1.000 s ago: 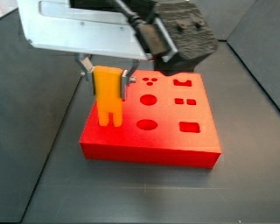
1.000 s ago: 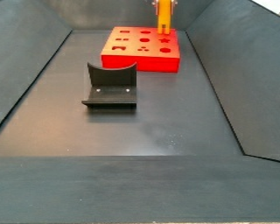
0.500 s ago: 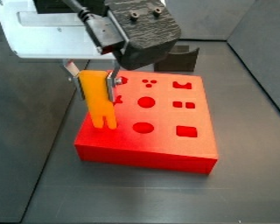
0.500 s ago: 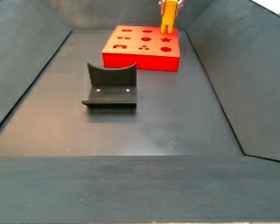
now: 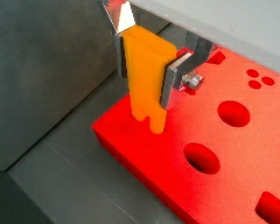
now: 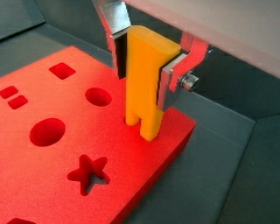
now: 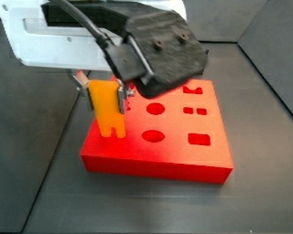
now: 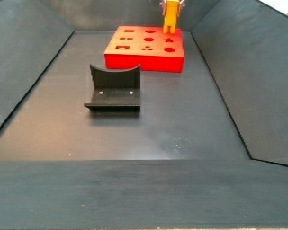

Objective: Pick up the square-circle object. Move up. Rotate the square-circle object. Move to above the board. Insert the square-circle object.
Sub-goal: Insert the square-circle object.

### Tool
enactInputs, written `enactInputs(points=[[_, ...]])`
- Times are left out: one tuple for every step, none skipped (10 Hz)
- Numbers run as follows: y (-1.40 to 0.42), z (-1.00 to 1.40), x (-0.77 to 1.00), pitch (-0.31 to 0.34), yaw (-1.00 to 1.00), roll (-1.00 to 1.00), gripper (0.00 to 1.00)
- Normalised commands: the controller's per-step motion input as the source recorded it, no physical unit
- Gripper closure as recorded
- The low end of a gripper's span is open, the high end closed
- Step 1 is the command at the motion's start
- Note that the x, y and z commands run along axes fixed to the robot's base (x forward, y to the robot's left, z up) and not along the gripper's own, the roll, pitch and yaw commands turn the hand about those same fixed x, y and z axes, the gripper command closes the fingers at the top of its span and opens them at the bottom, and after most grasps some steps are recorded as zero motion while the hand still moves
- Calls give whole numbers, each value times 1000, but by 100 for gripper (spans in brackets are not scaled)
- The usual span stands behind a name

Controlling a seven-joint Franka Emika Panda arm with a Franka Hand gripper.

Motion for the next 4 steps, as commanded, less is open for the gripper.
enactInputs(points=[[-191,-189,449,267,0,277,100],[-40,-106,0,-81,0,0,100],[-117,3,0,23,31,70,100],[0,0,0,0,0,0,100]])
